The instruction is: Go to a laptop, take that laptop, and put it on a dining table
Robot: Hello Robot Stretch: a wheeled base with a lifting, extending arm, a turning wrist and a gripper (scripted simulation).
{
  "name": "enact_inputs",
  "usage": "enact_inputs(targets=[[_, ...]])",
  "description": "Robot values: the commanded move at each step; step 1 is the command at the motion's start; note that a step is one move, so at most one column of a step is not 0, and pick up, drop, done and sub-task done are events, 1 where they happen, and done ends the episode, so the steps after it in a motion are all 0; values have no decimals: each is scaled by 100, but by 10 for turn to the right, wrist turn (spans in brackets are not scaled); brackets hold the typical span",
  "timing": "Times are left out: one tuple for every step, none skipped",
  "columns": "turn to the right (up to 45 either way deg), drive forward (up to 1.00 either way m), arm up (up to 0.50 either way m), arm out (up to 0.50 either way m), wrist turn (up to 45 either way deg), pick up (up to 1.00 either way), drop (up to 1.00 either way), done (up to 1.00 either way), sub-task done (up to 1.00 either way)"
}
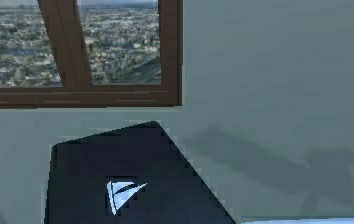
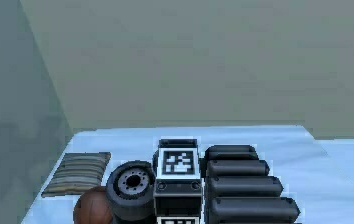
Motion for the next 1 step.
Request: enact_inputs(targets=[[-450, 0, 0, 0, 0, 0, 0, 0, 0]])
